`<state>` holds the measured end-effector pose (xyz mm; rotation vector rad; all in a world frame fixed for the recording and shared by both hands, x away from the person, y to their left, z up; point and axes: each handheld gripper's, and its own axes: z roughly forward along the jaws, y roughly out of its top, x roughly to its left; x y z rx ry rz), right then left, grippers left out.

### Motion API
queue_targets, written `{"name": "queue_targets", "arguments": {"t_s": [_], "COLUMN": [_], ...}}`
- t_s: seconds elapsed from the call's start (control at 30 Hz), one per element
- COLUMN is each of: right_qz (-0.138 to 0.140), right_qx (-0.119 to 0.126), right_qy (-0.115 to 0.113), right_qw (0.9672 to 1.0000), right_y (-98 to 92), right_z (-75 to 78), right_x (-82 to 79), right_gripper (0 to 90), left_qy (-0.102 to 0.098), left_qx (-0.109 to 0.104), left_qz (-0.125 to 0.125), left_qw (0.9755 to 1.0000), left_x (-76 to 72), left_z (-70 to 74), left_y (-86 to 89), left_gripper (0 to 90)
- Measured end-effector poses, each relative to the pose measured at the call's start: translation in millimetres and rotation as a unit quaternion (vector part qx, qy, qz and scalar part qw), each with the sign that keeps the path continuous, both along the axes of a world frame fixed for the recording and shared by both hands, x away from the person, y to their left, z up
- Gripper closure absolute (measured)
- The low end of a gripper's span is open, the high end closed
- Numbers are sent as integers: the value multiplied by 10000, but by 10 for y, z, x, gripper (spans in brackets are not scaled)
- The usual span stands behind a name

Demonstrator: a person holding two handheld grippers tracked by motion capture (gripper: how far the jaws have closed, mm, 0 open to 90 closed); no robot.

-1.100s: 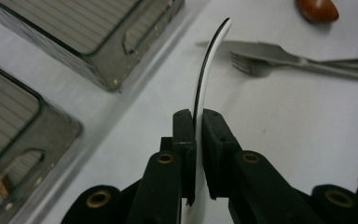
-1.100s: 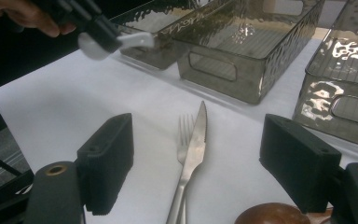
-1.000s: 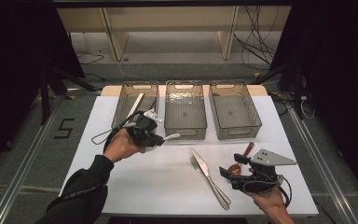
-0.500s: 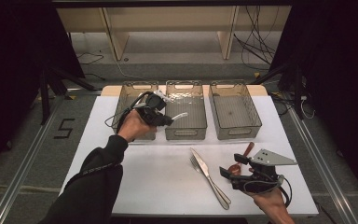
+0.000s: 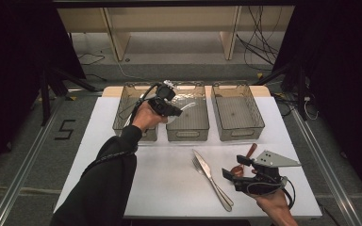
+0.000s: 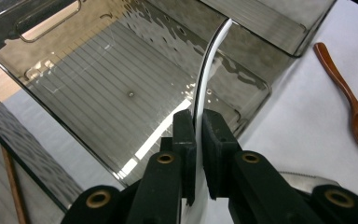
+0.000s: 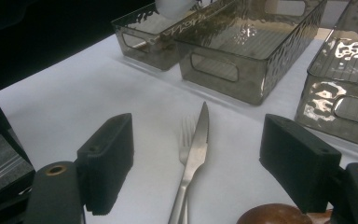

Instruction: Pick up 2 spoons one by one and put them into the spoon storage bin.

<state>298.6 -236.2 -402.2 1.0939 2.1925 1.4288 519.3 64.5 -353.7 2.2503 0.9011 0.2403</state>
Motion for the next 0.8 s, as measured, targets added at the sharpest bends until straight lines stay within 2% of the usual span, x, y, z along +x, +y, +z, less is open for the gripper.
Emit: {"name": "queue_targets", "arguments": {"t_s": [0.37, 0.7, 0.8], "right_qz": [8, 12, -1], "right_qx": [5, 14, 27], "right_qy": [3, 11, 24], "right_qw": [10000, 10000, 10000], "right_y": [-1, 1, -2], "right_z": [1, 0, 0], "right_x": [-1, 0, -1], "right_gripper": [267, 267, 267], "left_qy": [44, 137, 145], "left_qx": [-121, -76, -130], "left_qz": [149, 187, 223], "left_qw": [9998, 9997, 9996], "left_x": [104, 180, 193], "left_z": [-70, -160, -182], "left_y": [-35, -101, -133], "left_gripper": [838, 837, 837]}}
